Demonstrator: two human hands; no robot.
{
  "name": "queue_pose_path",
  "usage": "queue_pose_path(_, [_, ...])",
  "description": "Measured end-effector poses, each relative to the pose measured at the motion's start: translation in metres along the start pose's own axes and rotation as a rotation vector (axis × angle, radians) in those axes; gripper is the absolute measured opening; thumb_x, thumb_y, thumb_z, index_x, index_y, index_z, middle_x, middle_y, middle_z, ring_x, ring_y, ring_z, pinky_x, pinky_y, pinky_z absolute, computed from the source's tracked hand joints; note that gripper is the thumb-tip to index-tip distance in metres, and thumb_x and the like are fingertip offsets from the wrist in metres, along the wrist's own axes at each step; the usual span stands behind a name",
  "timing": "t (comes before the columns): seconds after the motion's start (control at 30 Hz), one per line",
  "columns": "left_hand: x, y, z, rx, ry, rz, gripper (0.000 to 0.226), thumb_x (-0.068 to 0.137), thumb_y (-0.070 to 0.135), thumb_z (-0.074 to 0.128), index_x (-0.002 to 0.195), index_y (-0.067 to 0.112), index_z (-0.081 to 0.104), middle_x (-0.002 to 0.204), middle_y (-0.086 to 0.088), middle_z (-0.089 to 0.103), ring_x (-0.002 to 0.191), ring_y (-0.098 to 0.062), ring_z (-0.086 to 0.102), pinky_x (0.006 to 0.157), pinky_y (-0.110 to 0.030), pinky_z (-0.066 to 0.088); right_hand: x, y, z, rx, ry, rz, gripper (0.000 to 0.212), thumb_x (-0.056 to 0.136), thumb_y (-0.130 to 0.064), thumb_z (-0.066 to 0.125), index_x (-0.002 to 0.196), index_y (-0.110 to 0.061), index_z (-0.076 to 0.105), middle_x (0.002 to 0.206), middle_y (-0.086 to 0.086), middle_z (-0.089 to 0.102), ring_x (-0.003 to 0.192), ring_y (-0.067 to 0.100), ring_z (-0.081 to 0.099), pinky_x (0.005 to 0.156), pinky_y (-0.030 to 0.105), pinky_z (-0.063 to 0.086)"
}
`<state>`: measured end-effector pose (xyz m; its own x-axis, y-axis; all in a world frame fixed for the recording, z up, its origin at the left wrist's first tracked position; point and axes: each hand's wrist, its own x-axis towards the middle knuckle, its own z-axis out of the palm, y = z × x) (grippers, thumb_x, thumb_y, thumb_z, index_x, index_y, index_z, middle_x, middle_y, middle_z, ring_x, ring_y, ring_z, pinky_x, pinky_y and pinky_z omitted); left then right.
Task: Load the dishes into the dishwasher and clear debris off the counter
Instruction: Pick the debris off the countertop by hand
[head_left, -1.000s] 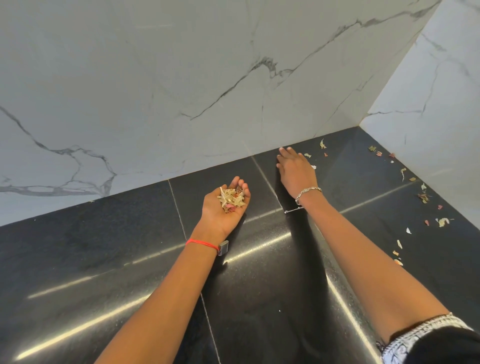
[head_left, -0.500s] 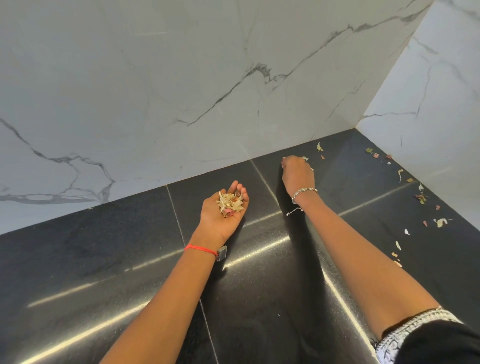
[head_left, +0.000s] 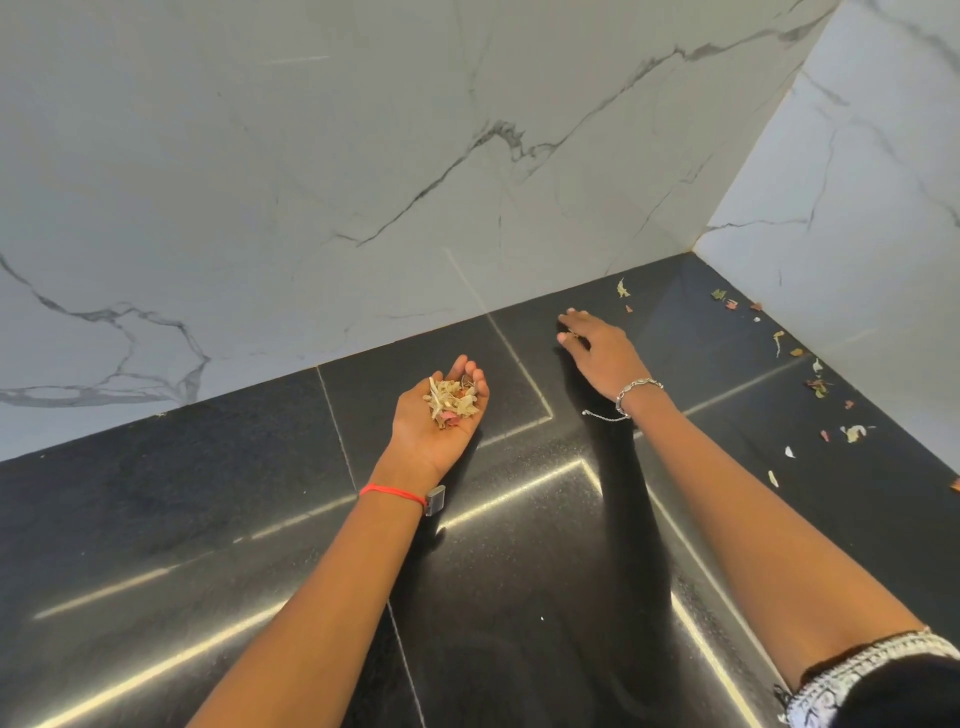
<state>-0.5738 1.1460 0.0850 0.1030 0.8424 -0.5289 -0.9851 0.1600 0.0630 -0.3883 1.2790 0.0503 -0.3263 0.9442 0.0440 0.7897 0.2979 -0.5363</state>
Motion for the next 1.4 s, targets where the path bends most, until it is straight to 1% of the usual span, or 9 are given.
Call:
queue_pose_path(0.2, [-0.005, -0.011, 0.005, 0.0, -0.006, -0.017, 0.036, 0.1, 0.014, 0.029, 0.088, -0.001, 0.06, 0.079, -0.012, 0.059, 0.075, -0.02, 0.056, 0.052, -0.026, 0.056, -0.021, 0.003, -0.005, -0.139, 0.066, -0.039, 0.028, 0.095, -0.008, 0.047, 0.118, -0.005, 0.063, 0.13, 0.003, 0.057, 0.123, 0.021, 0.051, 0.106, 0.032, 0.038])
queue_pose_path(0.4, [-0.011, -0.018, 0.012, 0.004, -0.007, -0.024, 0.036, 0.1, 0.014, 0.03, 0.088, -0.002, 0.06, 0.08, -0.012, 0.059, 0.075, -0.02, 0.056, 0.052, -0.026, 0.056, -0.047, 0.005, -0.013, -0.189, -0.067, 0.026, 0.04, 0.097, -0.005, 0.038, 0.135, -0.012, 0.046, 0.148, -0.002, 0.035, 0.14, 0.02, 0.027, 0.111, 0.038, 0.031])
queue_pose_path(0.53, [-0.012, -0.023, 0.012, 0.013, -0.007, -0.031, 0.036, 0.1, 0.015, 0.03, 0.088, -0.002, 0.06, 0.078, -0.012, 0.059, 0.075, -0.02, 0.056, 0.051, -0.026, 0.056, -0.062, -0.001, -0.012, -0.246, -0.02, 0.074, 0.054, 0.087, 0.018, 0.034, 0.135, -0.004, 0.045, 0.147, 0.005, 0.038, 0.135, 0.022, 0.036, 0.113, 0.03, 0.027])
queue_pose_path(0.67, [-0.009, -0.028, 0.01, 0.012, -0.002, -0.047, 0.036, 0.1, 0.015, 0.03, 0.089, -0.001, 0.06, 0.08, -0.012, 0.059, 0.075, -0.02, 0.056, 0.051, -0.027, 0.056, -0.076, -0.008, -0.006, -0.402, 0.103, 0.054, 0.028, 0.089, 0.009, 0.042, 0.106, -0.001, 0.063, 0.115, 0.01, 0.058, 0.109, 0.02, 0.052, 0.088, 0.025, 0.045])
queue_pose_path(0.8, [-0.004, -0.037, 0.011, 0.03, -0.002, -0.06, 0.036, 0.1, 0.015, 0.03, 0.089, -0.001, 0.06, 0.079, -0.013, 0.059, 0.075, -0.021, 0.057, 0.051, -0.027, 0.056, -0.076, -0.011, -0.005, -0.485, 0.083, 0.001, 0.026, 0.085, 0.013, 0.045, 0.092, -0.003, 0.064, 0.1, 0.01, 0.056, 0.095, 0.021, 0.049, 0.07, 0.023, 0.043])
queue_pose_path(0.9, [-0.001, -0.042, 0.013, 0.045, -0.002, -0.069, 0.036, 0.1, 0.015, 0.03, 0.091, -0.002, 0.06, 0.08, -0.014, 0.06, 0.076, -0.022, 0.057, 0.051, -0.028, 0.056, -0.066, -0.008, -0.01, -0.199, 0.222, 0.185, 0.022, 0.083, 0.01, 0.049, 0.084, 0.004, 0.07, 0.087, 0.013, 0.064, 0.073, 0.022, 0.054, 0.061, 0.021, 0.039])
queue_pose_path(1.07, [0.008, -0.047, 0.017, 0.082, -0.006, -0.071, 0.038, 0.101, 0.015, 0.029, 0.093, -0.005, 0.06, 0.09, -0.017, 0.06, 0.084, -0.026, 0.059, 0.057, -0.036, 0.057, -0.066, -0.045, -0.045, 0.898, 0.339, 0.388, 0.015, 0.069, 0.005, 0.073, 0.077, -0.006, 0.073, 0.073, 0.005, 0.07, 0.068, 0.011, 0.066, 0.068, 0.012, 0.047])
queue_pose_path(1.27, [0.022, -0.052, 0.023, 0.135, -0.014, -0.061, 0.036, 0.1, 0.013, 0.028, 0.086, -0.001, 0.058, 0.08, -0.015, 0.063, 0.079, -0.023, 0.06, 0.059, -0.032, 0.057, -0.082, -0.098, -0.044, 0.451, 0.091, 0.07, 0.016, 0.082, -0.002, 0.064, 0.091, -0.01, 0.075, 0.09, 0.003, 0.073, 0.078, 0.004, 0.066, 0.083, 0.015, 0.05])
queue_pose_path(1.4, [0.027, -0.051, 0.029, 0.122, -0.019, -0.066, 0.037, 0.098, 0.011, 0.028, 0.081, 0.0, 0.059, 0.075, -0.013, 0.063, 0.073, -0.022, 0.061, 0.061, -0.028, 0.056, -0.069, -0.1, -0.04, 0.438, 0.201, 0.003, 0.021, 0.086, 0.003, 0.058, 0.095, -0.008, 0.073, 0.089, 0.004, 0.071, 0.064, -0.003, 0.061, 0.061, 0.002, 0.046])
